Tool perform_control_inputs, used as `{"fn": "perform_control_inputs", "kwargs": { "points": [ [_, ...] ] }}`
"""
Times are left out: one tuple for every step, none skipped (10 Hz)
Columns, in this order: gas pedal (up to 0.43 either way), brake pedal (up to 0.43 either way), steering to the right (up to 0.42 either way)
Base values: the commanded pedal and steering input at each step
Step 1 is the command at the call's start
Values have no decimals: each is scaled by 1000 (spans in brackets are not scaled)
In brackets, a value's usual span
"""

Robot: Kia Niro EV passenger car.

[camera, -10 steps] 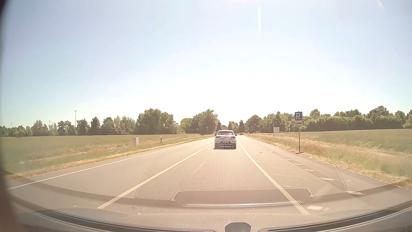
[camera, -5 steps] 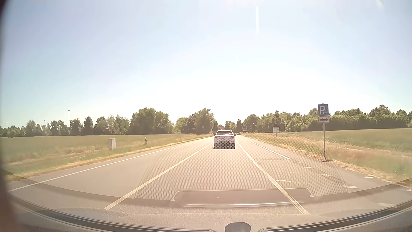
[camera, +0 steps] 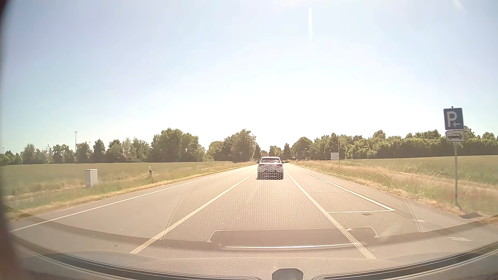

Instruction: Follow the waypoints while adhering to traffic rules and regulations

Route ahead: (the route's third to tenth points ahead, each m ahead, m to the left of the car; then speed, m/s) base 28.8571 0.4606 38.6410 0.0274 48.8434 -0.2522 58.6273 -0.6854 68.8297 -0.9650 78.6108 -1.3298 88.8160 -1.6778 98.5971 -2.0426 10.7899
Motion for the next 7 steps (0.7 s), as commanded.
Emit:
{"fn": "perform_control_inputs", "kwargs": {
  "points": [
    [118,30,8],
    [118,30,7],
    [118,30,7],
    [118,30,6],
    [110,30,6],
    [110,30,6],
    [110,30,6]
  ]
}}
